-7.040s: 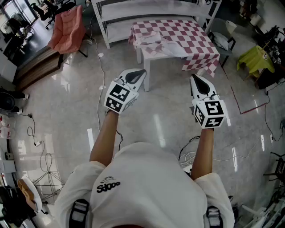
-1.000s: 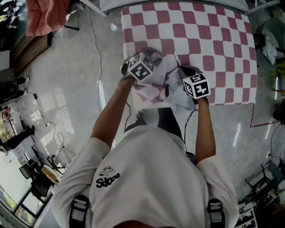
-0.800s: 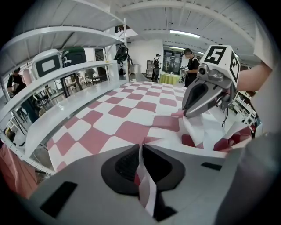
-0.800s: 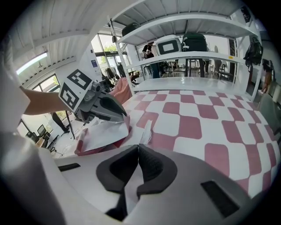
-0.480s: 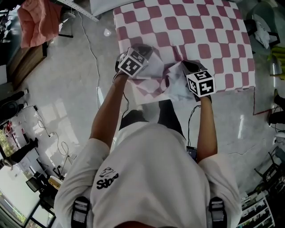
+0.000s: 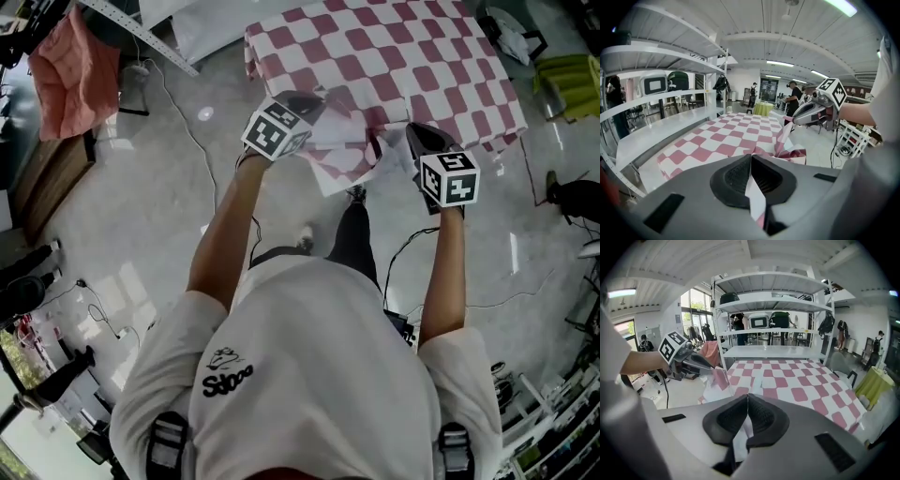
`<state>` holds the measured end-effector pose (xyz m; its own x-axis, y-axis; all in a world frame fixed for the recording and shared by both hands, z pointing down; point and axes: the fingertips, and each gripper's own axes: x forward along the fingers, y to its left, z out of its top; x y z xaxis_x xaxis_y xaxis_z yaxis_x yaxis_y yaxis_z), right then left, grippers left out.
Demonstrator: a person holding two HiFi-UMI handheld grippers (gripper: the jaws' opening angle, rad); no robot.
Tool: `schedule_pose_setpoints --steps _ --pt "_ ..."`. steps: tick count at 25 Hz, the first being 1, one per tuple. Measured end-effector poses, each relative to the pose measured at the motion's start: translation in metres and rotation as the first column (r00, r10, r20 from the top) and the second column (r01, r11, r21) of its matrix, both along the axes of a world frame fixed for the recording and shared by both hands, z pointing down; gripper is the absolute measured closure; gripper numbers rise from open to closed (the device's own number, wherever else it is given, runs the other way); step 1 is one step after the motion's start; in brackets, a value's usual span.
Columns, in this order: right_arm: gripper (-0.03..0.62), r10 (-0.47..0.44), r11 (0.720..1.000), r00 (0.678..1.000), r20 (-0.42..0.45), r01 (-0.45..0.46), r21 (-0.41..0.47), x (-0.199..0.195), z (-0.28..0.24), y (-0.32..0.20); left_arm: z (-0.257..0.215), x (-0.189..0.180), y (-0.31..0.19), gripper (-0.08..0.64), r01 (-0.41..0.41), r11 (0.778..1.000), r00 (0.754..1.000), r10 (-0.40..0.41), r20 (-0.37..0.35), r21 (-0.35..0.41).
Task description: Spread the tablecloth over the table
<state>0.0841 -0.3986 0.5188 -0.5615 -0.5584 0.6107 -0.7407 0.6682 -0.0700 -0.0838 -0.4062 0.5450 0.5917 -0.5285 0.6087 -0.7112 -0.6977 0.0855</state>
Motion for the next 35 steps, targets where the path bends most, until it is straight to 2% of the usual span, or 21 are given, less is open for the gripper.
schedule_pose_setpoints --steps 5,9,14,18,27,31,35 --pt "0.568 0.090 0.996 0.995 0.029 -0.091 0.013 0.000 -0.018 0.058 -0.011 0.000 0.049 0.528 -0.057 0.998 0.998 0.057 -0.039 0.003" --pt "0.568 0.137 0.990 0.990 0.017 -0.137 0.027 0.013 -0.029 0.097 -0.017 -0.002 0.085 0.528 -0.090 0.996 0.995 0.090 -0.050 0.002" --pt "0.568 0.160 0.987 0.987 0.008 -0.161 0.028 0.030 -0.031 0.131 -0.017 0.000 0.113 0.529 -0.084 0.996 0.995 0.083 -0.063 -0.009" --pt "0.568 0.171 0.985 0.985 0.027 -0.172 0.024 0.045 -0.031 0.158 -0.015 0.004 0.142 0.529 -0.080 0.996 0.996 0.079 -0.044 -0.030" --pt "0.568 0.201 0.978 0.980 -0.014 -0.200 0.061 0.101 -0.027 0.235 -0.021 0.000 0.236 0.529 0.013 0.999 1.000 -0.011 0.027 -0.048" --pt "0.568 0.210 0.977 0.976 -0.058 -0.208 0.040 0.139 -0.005 0.253 -0.007 -0.003 0.272 0.528 0.067 0.994 0.997 -0.063 0.054 -0.086" --pt "0.568 0.215 0.976 0.973 -0.088 -0.216 0.003 0.160 0.023 0.264 0.019 -0.016 0.305 0.529 0.122 0.982 0.990 -0.111 0.082 -0.141"
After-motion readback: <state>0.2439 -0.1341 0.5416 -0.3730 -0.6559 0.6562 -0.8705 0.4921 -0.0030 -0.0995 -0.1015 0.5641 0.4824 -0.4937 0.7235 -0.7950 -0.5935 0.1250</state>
